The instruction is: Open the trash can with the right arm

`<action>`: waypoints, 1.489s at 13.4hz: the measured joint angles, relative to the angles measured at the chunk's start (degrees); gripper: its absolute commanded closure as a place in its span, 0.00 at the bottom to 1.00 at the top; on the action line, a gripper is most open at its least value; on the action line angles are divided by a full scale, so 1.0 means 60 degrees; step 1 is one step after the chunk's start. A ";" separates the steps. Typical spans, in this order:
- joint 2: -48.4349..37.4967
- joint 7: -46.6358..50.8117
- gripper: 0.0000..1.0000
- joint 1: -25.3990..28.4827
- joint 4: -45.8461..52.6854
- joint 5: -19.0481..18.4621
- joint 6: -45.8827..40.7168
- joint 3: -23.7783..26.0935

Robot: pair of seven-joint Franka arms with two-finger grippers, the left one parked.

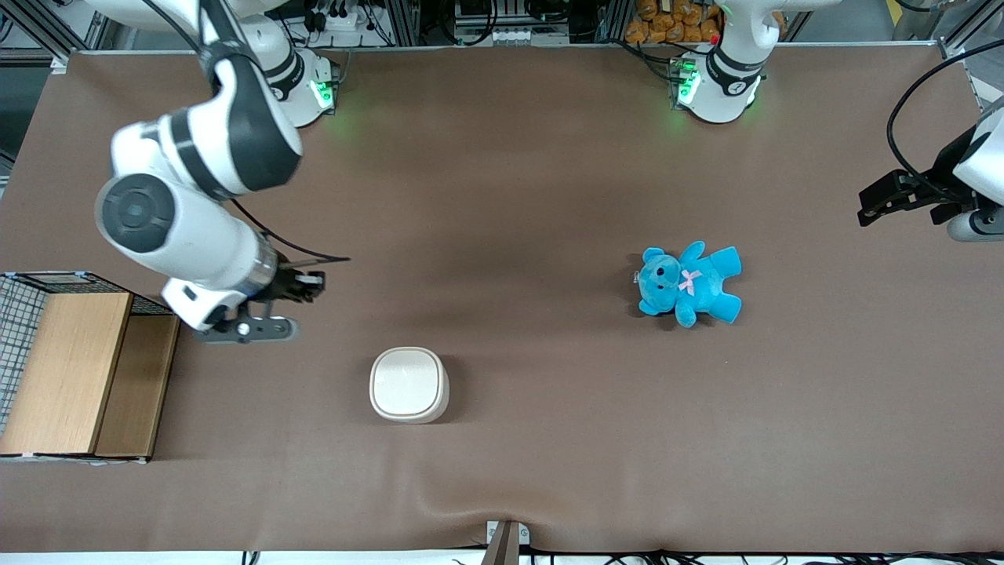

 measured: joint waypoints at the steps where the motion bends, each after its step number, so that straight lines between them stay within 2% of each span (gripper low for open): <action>1: 0.0280 0.0009 1.00 0.0104 -0.0001 0.0111 0.0587 0.0000; 5: 0.1623 0.0010 1.00 0.0281 0.0035 0.0408 0.3031 -0.0001; 8: 0.2215 0.0010 1.00 0.0546 0.0099 0.0417 0.4028 0.0003; 16: 0.2641 0.0019 1.00 0.0834 0.0138 0.0418 0.4826 0.0001; 20: 0.2604 0.0019 1.00 0.0855 0.0291 0.0422 0.4671 -0.0004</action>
